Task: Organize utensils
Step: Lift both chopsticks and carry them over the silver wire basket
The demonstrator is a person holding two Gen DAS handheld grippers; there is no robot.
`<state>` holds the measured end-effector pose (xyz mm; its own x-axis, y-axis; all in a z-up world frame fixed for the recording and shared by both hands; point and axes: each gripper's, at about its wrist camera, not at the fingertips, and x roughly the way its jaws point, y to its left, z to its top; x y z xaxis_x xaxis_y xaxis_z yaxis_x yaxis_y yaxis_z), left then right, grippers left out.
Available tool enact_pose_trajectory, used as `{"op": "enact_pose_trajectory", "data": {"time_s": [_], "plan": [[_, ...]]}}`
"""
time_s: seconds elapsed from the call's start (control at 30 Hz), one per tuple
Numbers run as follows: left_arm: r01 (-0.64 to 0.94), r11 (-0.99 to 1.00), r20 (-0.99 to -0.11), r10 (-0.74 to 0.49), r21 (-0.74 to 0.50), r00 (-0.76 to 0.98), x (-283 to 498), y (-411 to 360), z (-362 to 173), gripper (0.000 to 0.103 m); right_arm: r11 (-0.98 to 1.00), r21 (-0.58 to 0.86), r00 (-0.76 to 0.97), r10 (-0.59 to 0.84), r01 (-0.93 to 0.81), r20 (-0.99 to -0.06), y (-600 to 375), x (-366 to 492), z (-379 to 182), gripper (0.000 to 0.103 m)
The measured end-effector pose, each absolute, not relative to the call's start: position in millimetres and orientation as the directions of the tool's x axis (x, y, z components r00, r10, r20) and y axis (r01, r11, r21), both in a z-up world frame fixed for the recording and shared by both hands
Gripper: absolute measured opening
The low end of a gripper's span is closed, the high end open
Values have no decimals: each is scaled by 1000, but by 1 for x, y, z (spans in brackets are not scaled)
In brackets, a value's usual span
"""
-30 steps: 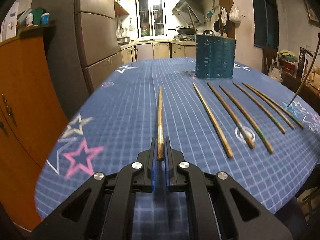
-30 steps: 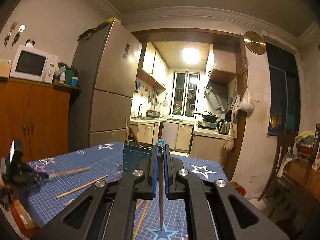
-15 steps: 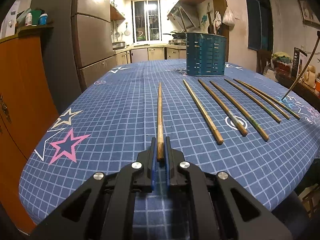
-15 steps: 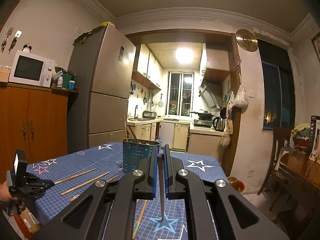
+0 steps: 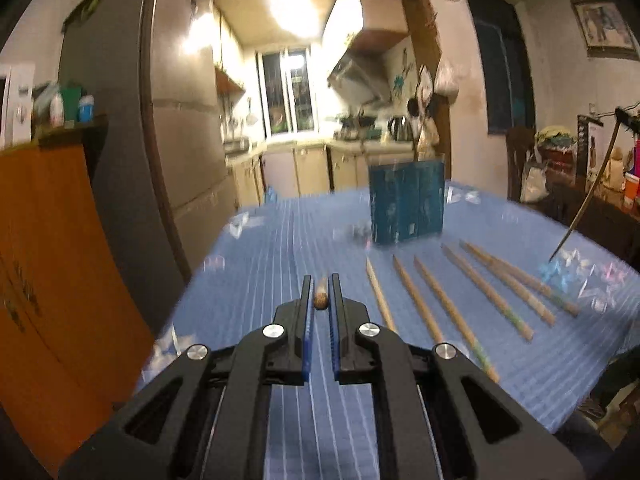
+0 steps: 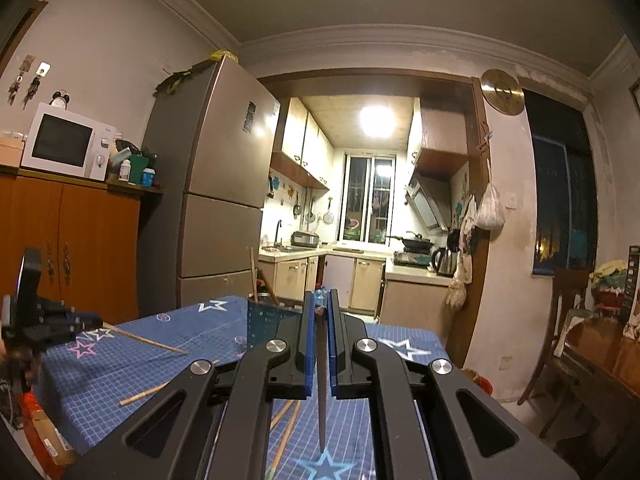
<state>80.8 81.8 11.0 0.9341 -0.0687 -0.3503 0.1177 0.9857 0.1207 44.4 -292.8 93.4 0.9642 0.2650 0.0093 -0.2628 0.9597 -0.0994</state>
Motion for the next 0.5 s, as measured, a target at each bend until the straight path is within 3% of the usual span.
{"op": "enact_pose_trajectory", "data": {"time_s": [0.13,0.5], "plan": [[139,979,-289,-92,147,953,93,73,56,6,956,-84,959,283,-281,7,-298,61,115,7],[190,975,-249,-156,118,956,125,68,136,6,936,0,932,352,-353,-85,-306,112,170,7]]}}
